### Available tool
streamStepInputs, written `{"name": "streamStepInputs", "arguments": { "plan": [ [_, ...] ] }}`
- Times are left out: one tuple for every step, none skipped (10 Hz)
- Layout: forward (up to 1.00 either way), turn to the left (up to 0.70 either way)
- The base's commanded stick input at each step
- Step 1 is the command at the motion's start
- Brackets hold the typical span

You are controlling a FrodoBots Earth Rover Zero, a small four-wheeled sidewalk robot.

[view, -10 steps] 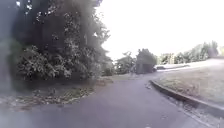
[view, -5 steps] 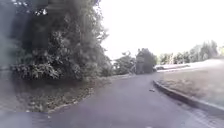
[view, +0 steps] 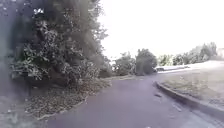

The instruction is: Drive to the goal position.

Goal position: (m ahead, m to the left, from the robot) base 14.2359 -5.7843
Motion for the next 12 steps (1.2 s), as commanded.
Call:
{"name": "streamStepInputs", "arguments": {
  "plan": [
    [1.00, 0.00],
    [1.00, 0.00],
    [1.00, 0.00],
    [1.00, 0.00],
    [1.00, 0.00],
    [1.00, 0.00],
    [1.00, 0.00],
    [1.00, 0.00],
    [1.00, 0.00],
    [1.00, 0.00],
    [1.00, 0.00],
    [1.00, 0.00]
  ]
}}
